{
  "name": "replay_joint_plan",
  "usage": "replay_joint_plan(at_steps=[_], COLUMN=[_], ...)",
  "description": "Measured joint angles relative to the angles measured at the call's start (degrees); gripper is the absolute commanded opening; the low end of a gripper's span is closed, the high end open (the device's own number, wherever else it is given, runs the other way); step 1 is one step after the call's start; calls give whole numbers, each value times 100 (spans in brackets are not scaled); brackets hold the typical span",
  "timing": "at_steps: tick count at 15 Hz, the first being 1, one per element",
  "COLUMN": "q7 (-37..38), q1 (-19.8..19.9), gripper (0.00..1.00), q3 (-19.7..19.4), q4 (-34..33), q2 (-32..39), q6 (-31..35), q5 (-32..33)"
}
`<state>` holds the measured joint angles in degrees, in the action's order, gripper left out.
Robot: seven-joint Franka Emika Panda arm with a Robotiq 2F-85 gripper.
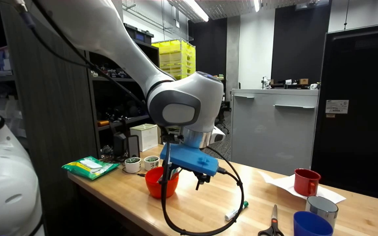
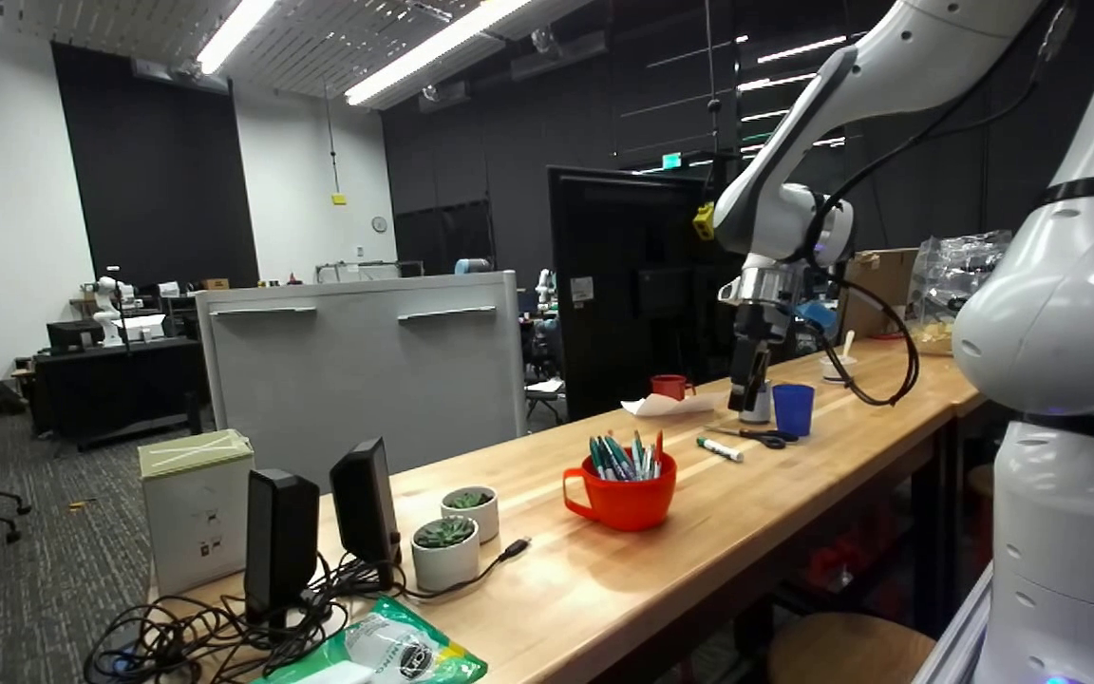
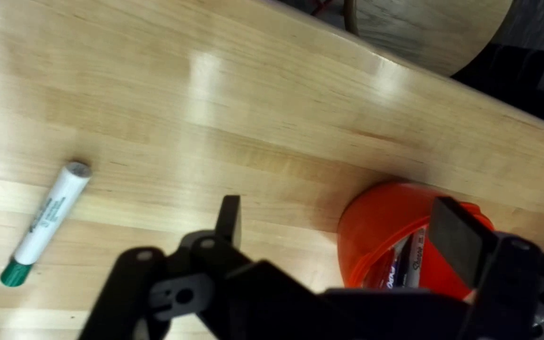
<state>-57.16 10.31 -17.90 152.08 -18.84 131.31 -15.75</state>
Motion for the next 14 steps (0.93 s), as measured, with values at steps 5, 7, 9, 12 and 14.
replay_joint_plan(at_steps=[5,7,9,12,14], q7=[77,159,293,503,544], q1=[-501,-787,-1067,-1400,-1450], gripper=[100,100,100,100,100], q3=[430,601,764,966,1034], q4=[687,722,654,732,775], q2=[-638,-861,-972,-1087,-1139], q6=[1017,1403,1687,1927,1941], q5=[-77,-43,22,272,313])
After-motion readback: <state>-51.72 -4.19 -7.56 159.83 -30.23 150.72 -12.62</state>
